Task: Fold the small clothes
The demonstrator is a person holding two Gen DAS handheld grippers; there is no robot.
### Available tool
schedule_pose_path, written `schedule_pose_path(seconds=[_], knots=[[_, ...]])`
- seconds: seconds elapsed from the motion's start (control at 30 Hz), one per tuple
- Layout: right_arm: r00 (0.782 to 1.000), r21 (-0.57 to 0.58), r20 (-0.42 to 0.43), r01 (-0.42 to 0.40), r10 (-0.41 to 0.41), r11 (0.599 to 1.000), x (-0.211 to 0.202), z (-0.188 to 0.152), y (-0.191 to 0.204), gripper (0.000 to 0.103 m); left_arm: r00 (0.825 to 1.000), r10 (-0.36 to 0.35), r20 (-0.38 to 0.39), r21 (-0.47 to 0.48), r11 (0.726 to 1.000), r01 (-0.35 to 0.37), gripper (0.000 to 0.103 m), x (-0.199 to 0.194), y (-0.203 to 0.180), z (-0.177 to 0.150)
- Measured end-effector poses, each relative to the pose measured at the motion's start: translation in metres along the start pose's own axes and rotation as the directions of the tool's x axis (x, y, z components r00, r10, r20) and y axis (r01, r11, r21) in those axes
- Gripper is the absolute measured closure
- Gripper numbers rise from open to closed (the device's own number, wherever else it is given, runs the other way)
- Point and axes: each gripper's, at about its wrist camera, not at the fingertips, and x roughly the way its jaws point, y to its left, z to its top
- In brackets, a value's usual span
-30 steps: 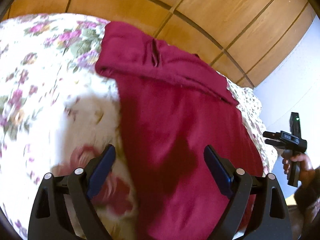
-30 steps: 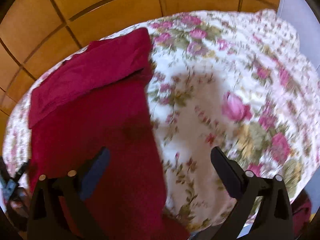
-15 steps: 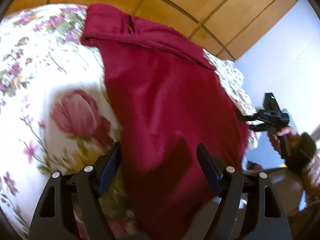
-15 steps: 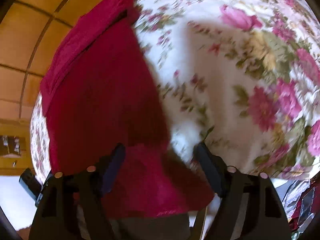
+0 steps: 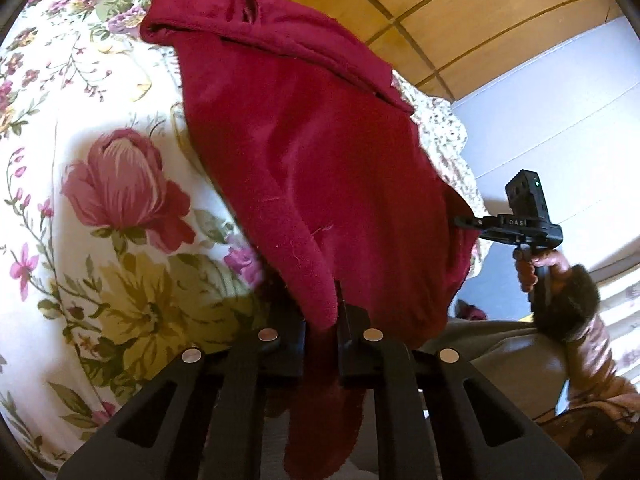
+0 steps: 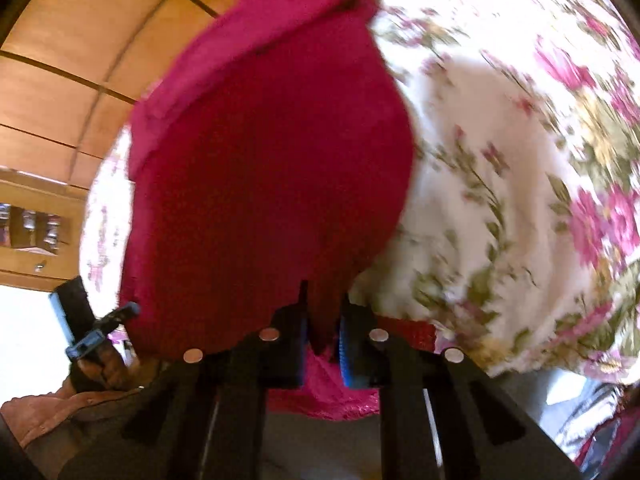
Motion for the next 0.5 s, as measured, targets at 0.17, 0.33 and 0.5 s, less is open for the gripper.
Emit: schedule_pose_path(seconds=[0.17,0.33,0.5], knots=[[0.982,0.020,0.119,-0.148,0.144,0.989,-0.022,0.015,0.004,0.092,0.993,-0.108,0.049,-0.051,0.993,0.111,0.094,-0.012,-0.003,0.014],[0.941,0.059,0.232,-0.266,0.246,0.962,-0.038,0.032,0.004,0.092,0.971,-0.211,0.115,-0.131,0.966,0.225,0.094,-0.026,0.005,0.037],[0.903,0.103,0.298,-0.351,0.308,0.931,-0.046,0.055,-0.003,0.092,0.949,-0.254,0.185,-0.180,0.941,0.287,0.094,-0.038,0.020,0.059]])
